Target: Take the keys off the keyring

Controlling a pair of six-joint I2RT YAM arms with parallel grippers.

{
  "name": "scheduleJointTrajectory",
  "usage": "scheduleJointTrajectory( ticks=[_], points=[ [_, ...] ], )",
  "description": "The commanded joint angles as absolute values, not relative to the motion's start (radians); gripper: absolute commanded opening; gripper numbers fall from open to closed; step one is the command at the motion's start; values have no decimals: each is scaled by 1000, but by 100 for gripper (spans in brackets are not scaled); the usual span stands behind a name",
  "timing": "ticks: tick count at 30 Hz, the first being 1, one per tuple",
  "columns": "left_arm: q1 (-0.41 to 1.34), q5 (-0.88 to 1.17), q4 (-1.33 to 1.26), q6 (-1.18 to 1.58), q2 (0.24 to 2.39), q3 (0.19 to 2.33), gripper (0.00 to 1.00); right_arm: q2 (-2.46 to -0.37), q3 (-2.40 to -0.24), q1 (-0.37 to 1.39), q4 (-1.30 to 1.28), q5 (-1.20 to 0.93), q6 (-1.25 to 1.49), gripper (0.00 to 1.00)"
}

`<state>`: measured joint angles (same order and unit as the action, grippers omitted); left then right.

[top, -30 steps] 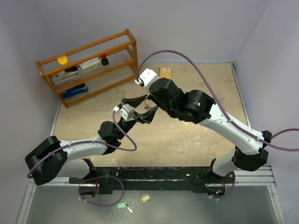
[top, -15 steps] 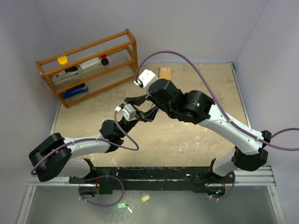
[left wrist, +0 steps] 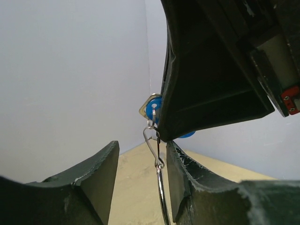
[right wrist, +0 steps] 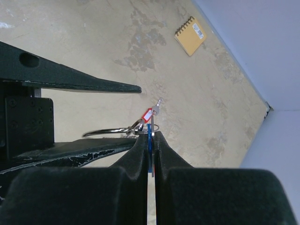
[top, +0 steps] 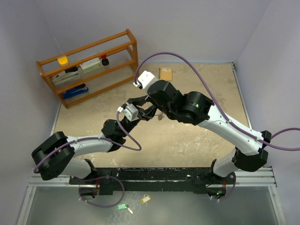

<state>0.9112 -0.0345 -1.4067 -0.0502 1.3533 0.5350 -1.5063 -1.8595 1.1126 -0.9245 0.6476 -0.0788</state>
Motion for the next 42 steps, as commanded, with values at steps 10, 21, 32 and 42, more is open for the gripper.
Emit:
scheduleJointTrajectory(
  ticks=[10, 21, 32, 42],
  points=[
    [914, -63, -1483, -67, 1388, 566, 37, -1492, -1850, 1118, -862, 682, -90, 0],
    [914, -75, -1504, -86, 1393, 556, 28, -1501, -1852, 1120, -858, 687, -93, 0],
    [914, -72, -1509, -83, 1393, 532, 22, -1505, -1850, 1119, -845, 695, -101, 0],
    [914, -74, -1521, -74, 1393, 513, 21, -1503, -1852, 1119, -847, 699, -100, 0]
  ],
)
